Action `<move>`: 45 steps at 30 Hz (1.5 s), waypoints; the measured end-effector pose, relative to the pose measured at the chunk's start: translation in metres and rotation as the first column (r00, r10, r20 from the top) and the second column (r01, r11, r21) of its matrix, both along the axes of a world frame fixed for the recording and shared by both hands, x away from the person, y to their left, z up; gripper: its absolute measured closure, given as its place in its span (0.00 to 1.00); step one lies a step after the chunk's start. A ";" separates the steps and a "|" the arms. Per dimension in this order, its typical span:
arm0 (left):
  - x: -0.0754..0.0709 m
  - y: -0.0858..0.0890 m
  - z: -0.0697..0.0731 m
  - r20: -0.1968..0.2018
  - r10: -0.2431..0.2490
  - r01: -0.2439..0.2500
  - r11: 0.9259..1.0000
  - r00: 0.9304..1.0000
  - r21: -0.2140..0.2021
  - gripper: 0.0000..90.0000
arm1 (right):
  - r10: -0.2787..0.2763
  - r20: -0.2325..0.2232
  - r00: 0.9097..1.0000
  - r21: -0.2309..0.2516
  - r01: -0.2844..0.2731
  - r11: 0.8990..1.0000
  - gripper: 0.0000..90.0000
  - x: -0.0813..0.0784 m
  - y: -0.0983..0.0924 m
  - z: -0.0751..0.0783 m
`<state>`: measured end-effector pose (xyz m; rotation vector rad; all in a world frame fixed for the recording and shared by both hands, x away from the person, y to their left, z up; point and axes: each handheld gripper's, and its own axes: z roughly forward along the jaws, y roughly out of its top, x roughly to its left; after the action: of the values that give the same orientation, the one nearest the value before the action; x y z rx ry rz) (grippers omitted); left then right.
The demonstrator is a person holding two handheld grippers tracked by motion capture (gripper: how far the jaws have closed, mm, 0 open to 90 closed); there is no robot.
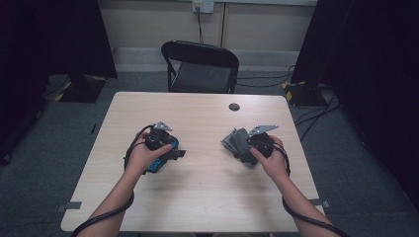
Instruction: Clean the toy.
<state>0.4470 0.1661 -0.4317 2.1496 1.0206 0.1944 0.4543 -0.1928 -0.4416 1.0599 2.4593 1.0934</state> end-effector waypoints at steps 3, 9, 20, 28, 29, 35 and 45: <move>-0.003 -0.001 0.000 0.004 -0.013 0.013 1.000 1.000 0.010 0.18 | 0.004 0.000 1.000 -0.004 -0.004 1.000 0.19 -0.002 0.002 0.000; -0.009 -0.002 -0.003 0.015 -0.031 0.031 1.000 0.999 0.004 0.19 | 0.023 0.005 1.000 -0.001 -0.023 1.000 0.19 -0.005 0.007 0.000; -0.021 -0.004 -0.012 0.003 -0.072 0.072 0.997 0.997 0.006 0.19 | 0.065 -0.010 0.998 -0.003 -0.065 0.998 0.19 -0.015 0.014 -0.004; -0.028 -0.007 -0.014 -0.003 -0.095 0.095 0.995 0.995 0.002 0.21 | 0.092 -0.018 0.996 -0.003 -0.092 0.996 0.19 -0.021 0.019 -0.006; -0.029 -0.007 -0.015 -0.004 -0.103 0.103 0.995 0.995 0.008 0.21 | 0.093 -0.018 0.995 -0.002 -0.093 0.996 0.19 -0.021 0.019 -0.006; -0.034 -0.009 -0.020 -0.013 -0.125 0.125 0.992 0.992 0.012 0.20 | 0.118 -0.019 0.993 0.006 -0.118 0.993 0.20 -0.026 0.023 -0.006; -0.041 -0.013 -0.025 -0.017 -0.143 0.143 0.990 0.990 0.010 0.19 | 0.156 -0.033 0.987 0.015 -0.156 0.988 0.20 -0.035 0.028 -0.009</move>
<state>0.4057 0.1529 -0.4562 2.2274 0.8715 0.1148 0.4188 -0.1644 -0.4502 0.9089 2.6026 1.1466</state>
